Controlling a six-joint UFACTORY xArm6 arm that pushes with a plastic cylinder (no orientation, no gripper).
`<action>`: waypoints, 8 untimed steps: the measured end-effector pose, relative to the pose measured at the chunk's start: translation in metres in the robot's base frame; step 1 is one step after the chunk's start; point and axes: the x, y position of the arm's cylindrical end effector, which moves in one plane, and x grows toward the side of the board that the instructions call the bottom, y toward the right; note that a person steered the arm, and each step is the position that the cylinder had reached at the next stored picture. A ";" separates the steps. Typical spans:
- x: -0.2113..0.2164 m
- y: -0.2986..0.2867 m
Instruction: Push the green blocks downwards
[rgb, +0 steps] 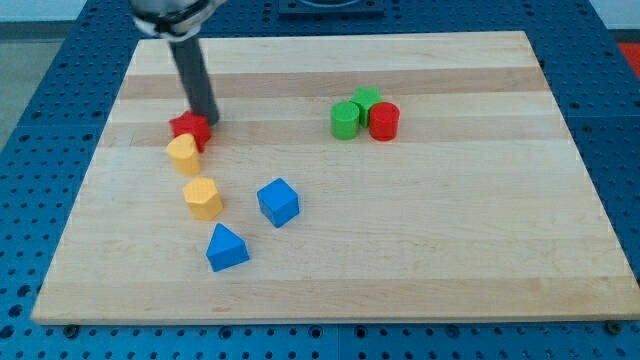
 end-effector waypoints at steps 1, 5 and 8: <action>0.021 -0.010; -0.030 0.203; -0.109 0.260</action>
